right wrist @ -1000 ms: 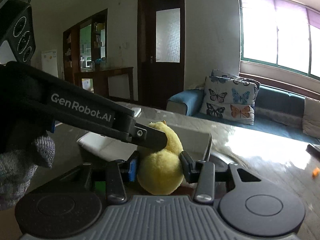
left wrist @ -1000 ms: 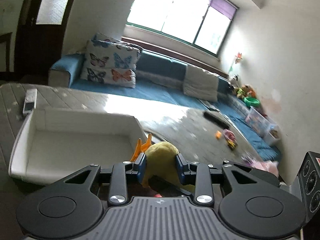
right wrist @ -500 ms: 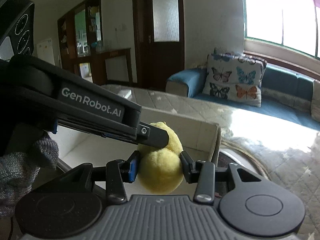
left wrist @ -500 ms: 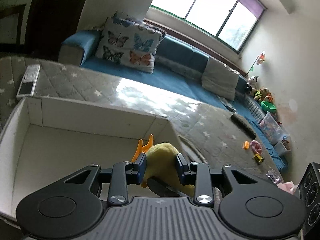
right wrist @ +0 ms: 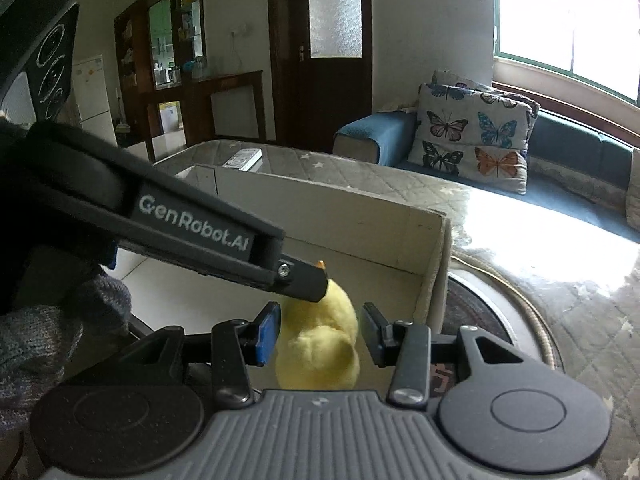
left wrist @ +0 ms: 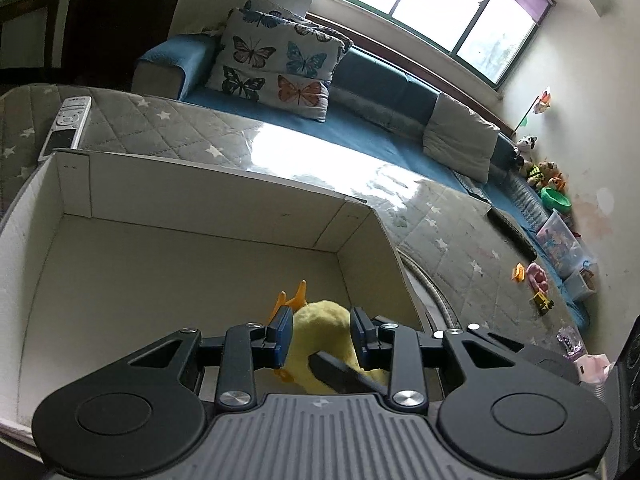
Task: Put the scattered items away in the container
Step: 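Lift the chick with both grippers over the box and open them, then withdraw both grippers from the box toward the large orange duck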
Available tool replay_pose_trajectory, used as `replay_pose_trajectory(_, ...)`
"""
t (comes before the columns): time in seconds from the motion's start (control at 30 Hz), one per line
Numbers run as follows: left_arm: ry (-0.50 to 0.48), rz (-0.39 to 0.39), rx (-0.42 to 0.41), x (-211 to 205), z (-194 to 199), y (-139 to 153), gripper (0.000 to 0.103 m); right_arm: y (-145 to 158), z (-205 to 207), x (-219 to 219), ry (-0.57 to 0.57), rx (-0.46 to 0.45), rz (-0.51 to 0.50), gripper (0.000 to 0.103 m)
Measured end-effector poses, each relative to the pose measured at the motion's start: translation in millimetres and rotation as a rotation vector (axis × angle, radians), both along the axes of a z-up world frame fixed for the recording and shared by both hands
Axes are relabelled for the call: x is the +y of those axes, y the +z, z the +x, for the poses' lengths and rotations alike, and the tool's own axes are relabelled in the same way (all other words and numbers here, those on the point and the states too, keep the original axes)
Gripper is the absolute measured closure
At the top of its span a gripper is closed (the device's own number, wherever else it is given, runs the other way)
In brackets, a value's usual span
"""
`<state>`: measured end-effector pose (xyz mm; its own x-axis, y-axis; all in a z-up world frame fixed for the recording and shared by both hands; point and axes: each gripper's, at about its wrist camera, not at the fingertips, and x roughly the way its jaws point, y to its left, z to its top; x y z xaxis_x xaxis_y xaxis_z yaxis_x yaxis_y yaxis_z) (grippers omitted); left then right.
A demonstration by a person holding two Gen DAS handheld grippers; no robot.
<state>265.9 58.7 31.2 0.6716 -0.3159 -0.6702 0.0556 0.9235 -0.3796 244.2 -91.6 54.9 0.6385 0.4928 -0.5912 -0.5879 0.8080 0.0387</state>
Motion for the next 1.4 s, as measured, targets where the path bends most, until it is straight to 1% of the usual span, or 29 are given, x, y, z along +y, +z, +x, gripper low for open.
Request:
replay_pose_trajectory(0.1,0.003,0.011,-0.004,-1.5,-7.2,3.3,0.069,5.6,-3.4,-4.1,-0.008,-0.013,0.002,0.058)
replay_pose_trajectory(0.13,0.003,0.014,-0.005,-1.9,-9.8,4.9,0.069,8.2,-6.4,-5.4,-0.008,-0.02,0.001,0.056)
replay_pose_trajectory(0.17,0.003,0.018,-0.009,-2.5,-13.4,7.0,0.069,11.0,-9.6,-6.5,-0.008,-0.028,-0.001,0.051)
replay_pose_trajectory(0.33,0.007,0.037,-0.033,-6.0,-33.4,16.7,0.069,24.4,-29.9,-11.4,0.003,-0.069,-0.015,0.049)
replay_pose_trajectory(0.47,0.013,0.047,-0.042,-8.7,-52.3,21.5,0.068,31.0,-49.0,-15.5,0.008,-0.084,-0.015,0.046)
replay_pose_trajectory(0.63,0.021,0.065,-0.046,-10.6,-76.4,23.0,0.068,34.7,-72.7,-17.8,0.026,-0.098,-0.021,0.045)
replay_pose_trajectory(0.9,0.039,0.083,-0.047,-8.9,-109.9,21.6,0.068,35.3,-107.1,-22.3,0.042,-0.1,-0.001,0.043)
replay_pose_trajectory(0.97,0.046,0.088,-0.042,-8.3,-117.5,19.7,0.068,34.2,-114.4,-23.5,0.044,-0.096,0.004,0.036)
replay_pose_trajectory(1.0,0.049,0.092,-0.042,-8.1,-121.0,19.0,0.068,33.6,-118.4,-23.7,0.045,-0.097,0.005,0.035)
replay_pose_trajectory(1.2,0.065,0.11,-0.034,-5.1,-145.6,11.6,0.068,28.6,-144.2,-25.5,0.061,-0.103,0.001,0.035)
replay_pose_trajectory(1.4,0.082,0.101,-0.022,-1.3,-164.5,5.4,0.068,22.8,-165.0,-26.3,0.076,-0.086,0.018,0.035)
